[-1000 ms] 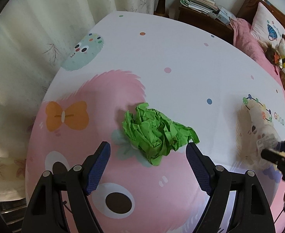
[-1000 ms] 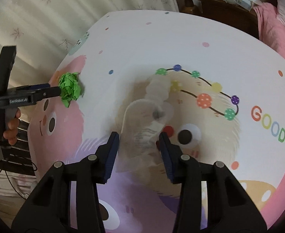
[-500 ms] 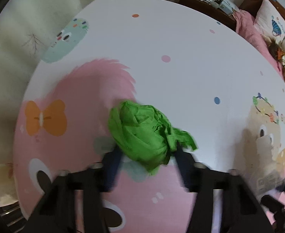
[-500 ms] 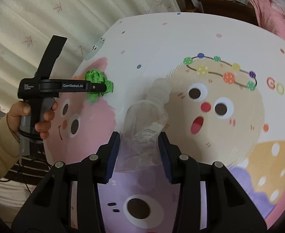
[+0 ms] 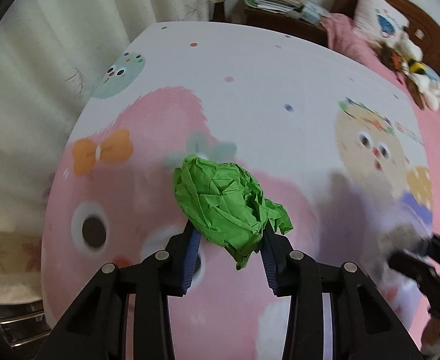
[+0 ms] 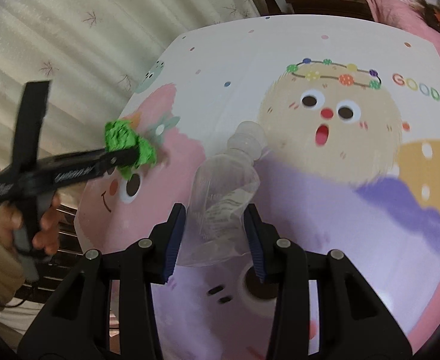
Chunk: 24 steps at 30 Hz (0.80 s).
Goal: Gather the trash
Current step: 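Lift the bottle and green paper and carry them over the bin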
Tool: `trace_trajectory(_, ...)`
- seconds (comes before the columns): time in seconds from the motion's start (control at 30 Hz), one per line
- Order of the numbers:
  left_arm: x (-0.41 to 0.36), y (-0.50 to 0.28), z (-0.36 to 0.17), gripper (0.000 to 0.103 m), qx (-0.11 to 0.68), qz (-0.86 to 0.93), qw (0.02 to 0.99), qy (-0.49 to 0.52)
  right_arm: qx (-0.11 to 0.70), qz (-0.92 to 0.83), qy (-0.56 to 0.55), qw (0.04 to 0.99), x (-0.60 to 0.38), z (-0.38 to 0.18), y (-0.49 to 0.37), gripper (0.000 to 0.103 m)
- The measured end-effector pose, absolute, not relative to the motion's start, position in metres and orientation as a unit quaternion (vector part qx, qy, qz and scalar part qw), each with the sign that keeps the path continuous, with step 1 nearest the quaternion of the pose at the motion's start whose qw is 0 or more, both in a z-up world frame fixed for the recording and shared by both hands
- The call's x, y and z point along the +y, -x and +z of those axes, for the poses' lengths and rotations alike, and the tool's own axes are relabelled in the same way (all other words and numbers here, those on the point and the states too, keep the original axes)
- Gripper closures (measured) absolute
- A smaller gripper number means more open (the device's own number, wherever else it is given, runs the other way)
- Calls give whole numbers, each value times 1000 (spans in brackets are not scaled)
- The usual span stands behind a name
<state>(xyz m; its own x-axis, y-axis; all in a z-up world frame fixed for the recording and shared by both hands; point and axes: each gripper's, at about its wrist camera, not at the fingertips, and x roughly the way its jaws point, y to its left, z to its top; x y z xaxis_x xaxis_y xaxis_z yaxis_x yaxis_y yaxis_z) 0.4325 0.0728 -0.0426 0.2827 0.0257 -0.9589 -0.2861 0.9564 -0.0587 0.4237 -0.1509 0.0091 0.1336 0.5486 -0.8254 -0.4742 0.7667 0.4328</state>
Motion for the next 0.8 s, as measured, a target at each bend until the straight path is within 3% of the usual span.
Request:
trace_trajectory(0.4, 53, -263, 13, 65, 551, 3, 833, 46, 542, 270, -49, 794, -126, 34, -284, 66)
trace_trajectory(0.8, 101, -97, 20, 65, 529, -108, 841, -14, 524, 177, -70, 830, -67, 47, -111, 66)
